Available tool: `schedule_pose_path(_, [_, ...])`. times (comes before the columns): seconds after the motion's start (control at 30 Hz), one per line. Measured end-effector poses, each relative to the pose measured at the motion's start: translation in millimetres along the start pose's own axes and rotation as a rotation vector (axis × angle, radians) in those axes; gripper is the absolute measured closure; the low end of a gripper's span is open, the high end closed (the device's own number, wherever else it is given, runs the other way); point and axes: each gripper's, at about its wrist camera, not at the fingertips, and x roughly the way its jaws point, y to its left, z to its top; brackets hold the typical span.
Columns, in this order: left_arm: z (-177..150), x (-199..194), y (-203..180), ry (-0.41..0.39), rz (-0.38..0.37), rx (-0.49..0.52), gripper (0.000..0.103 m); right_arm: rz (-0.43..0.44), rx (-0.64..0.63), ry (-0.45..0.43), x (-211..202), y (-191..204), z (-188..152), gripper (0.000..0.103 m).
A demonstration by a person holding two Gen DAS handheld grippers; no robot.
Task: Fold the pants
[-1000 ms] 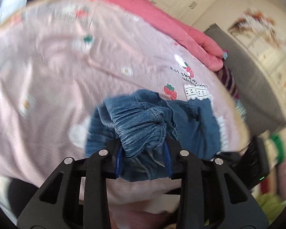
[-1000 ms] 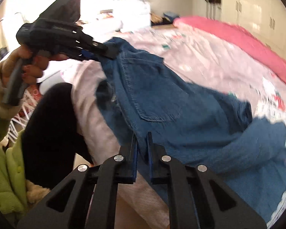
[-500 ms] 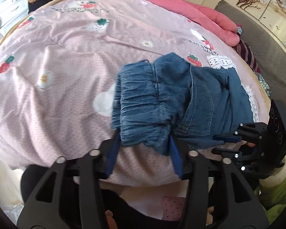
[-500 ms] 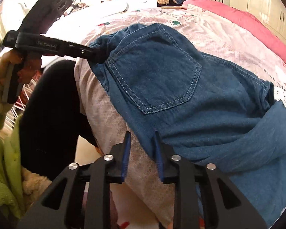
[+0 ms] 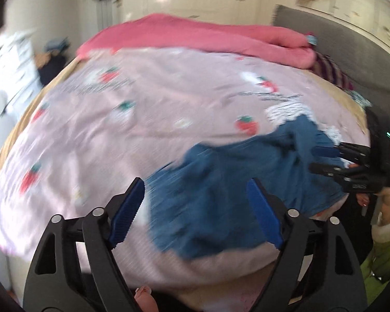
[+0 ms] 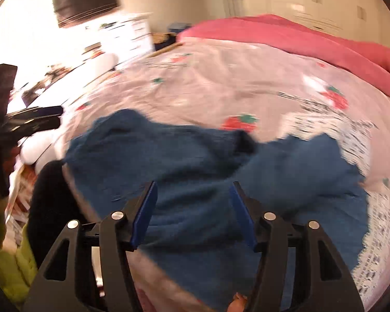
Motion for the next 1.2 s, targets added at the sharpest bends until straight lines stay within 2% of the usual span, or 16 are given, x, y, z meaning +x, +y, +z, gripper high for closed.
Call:
schedule_pose_path(0.1, [13,25,-40,-0.004,-0.049,0.081,0.027,-0.051,0.071,-0.011,-5,-27,3,0.039])
schedule_pose_path(0.23, [15,59,-83,0.025,-0.125,0.147,0.027,-0.145,0.095,-0.013,-17,-55,7,0.033])
schedule_pose_path(0.4, [2,98,-110,0.116,-0.227,0.147,0.027,-0.209,0.080,0.003,-15,-80,27,0.026])
schedule_pose_path(0.5, [-6,114,-116,0.175,-0.326,0.102,0.037,-0.234,0.045,0.028,-1,-88,46,0.023])
schedule_pose_path(0.63, [-12,123,-135,0.182,-0.342,0.168,0.049,-0.244,-0.019,0.088,34,-94,82,0.022])
schedule_pose_path(0.83, [-16,135,-148,0.185,-0.321,0.216,0.054,-0.283,-0.182,0.247,101,-86,111,0.022])
schedule_pose_path(0.87, [-18,137,-148,0.187,-0.318,0.218,0.054,-0.286,-0.210,0.286,113,-85,112,0.025])
schedule_pose_path(0.93, [-18,138,-149,0.185,-0.319,0.221,0.054,-0.274,-0.227,0.345,128,-86,110,0.055])
schedule_pose_path(0.97, [-18,139,-150,0.184,-0.319,0.223,0.055,-0.283,-0.229,0.375,135,-87,108,0.078])
schedule_pose_path(1.0, [-18,139,-150,0.183,-0.319,0.222,0.055,-0.265,-0.229,0.399,139,-89,104,0.087])
schedule_pose_path(1.07, [-18,140,-150,0.182,-0.320,0.224,0.055,-0.240,-0.220,0.374,133,-88,102,0.095])
schedule_pose_path(1.2, [-17,140,-153,0.179,-0.319,0.228,0.059,-0.186,-0.107,0.207,87,-92,103,0.096])
